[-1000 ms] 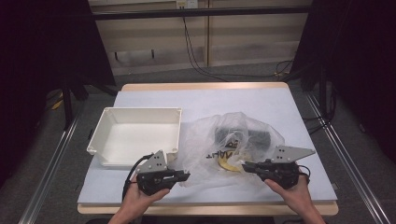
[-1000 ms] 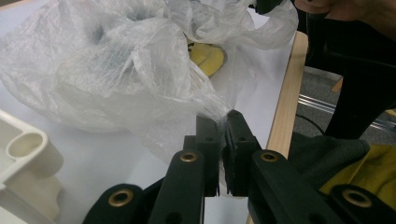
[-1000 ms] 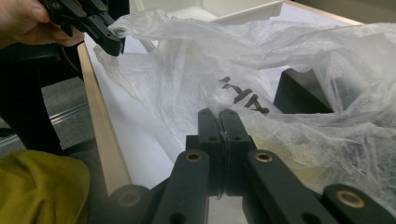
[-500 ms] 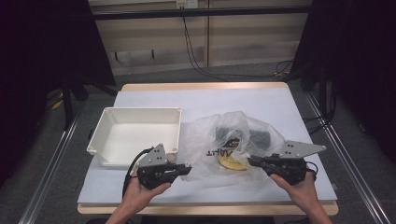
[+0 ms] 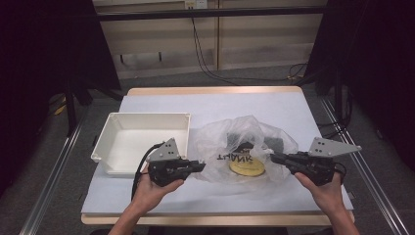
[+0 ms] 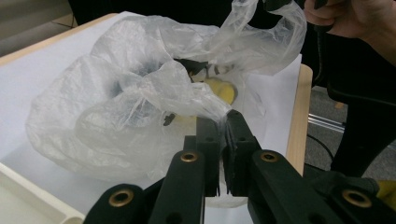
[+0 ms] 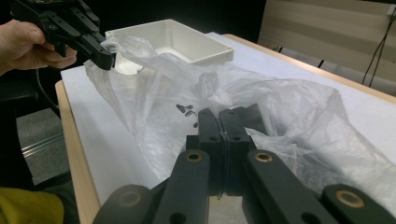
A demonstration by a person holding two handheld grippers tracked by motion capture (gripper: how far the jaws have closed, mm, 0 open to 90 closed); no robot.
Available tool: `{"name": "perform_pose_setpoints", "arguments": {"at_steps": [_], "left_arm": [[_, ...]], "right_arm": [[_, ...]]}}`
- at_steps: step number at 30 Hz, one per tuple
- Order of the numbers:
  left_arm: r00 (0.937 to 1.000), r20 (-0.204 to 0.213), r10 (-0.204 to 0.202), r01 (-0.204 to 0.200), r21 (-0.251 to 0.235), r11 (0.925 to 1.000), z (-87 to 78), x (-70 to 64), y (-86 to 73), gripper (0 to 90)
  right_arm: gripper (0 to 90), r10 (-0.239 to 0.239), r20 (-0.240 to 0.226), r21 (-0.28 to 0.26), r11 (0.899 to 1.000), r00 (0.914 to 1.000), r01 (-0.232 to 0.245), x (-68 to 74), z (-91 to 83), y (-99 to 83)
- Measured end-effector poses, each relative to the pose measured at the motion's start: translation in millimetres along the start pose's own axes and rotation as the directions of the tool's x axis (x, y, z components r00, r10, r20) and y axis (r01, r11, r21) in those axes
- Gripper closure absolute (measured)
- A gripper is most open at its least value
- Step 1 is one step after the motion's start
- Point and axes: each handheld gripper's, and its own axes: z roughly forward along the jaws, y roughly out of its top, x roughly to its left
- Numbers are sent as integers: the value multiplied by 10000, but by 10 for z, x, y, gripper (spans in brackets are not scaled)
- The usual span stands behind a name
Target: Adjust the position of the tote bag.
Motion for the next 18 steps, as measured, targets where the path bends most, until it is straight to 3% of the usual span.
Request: {"name": "perform_pose_setpoints", "arguments": {"at_steps": [11,18], "left_arm": [[9997,-143,-203,201,-145,9997,-98,73,41,866],[9996,-209,-181,169,-548,9984,-186,97,147,867]], "right_arm": [[900,138,553,-397,9991,9984,-116,-139,-183,45],[900,88,1070,-669,9978,9942,-16,-212,-320,123]]}}
